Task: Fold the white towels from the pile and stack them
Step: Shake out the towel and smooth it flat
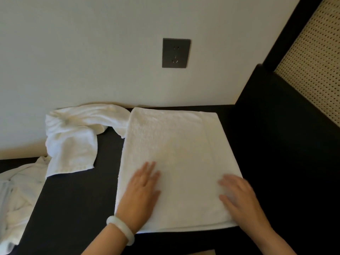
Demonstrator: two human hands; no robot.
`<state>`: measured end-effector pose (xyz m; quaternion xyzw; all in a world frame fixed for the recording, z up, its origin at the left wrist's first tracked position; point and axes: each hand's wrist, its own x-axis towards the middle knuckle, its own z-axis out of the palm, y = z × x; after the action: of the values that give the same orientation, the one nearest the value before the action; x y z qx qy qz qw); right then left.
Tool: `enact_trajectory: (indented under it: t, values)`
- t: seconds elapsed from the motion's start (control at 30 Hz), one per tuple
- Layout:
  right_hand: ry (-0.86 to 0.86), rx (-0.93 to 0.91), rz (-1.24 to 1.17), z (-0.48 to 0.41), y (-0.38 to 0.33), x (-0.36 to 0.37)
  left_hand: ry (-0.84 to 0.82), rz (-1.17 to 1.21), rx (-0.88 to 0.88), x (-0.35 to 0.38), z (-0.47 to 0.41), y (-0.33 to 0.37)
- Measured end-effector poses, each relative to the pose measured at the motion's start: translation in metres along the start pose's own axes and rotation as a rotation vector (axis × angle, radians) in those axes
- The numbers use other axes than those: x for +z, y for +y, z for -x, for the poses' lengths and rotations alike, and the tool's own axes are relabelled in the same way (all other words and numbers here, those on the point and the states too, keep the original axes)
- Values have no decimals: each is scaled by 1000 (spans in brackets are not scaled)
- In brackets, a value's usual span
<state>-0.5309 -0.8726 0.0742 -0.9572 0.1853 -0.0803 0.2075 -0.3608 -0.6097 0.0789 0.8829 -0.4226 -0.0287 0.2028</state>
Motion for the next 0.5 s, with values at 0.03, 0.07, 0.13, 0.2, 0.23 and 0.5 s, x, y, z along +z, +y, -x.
enact_trajectory:
  t: [0.03,0.07,0.13,0.2,0.23,0.5]
  values:
    - [-73,-62,-87,4,-6,-2,-27,113,91,2,-3,10]
    - [-158,-68,-151,9,-10,-6,-80,200,151,3,-6,20]
    - [-278,-24,-246,17,-11,-10,-216,254,251,8,-8,34]
    - [-305,-1,-264,23,-3,-13,-310,219,313,16,-9,43]
    - [-309,3,-256,26,0,-14,-333,193,327,20,-8,46]
    - [-246,-66,-65,43,-1,-18,-266,167,392,27,-2,50]
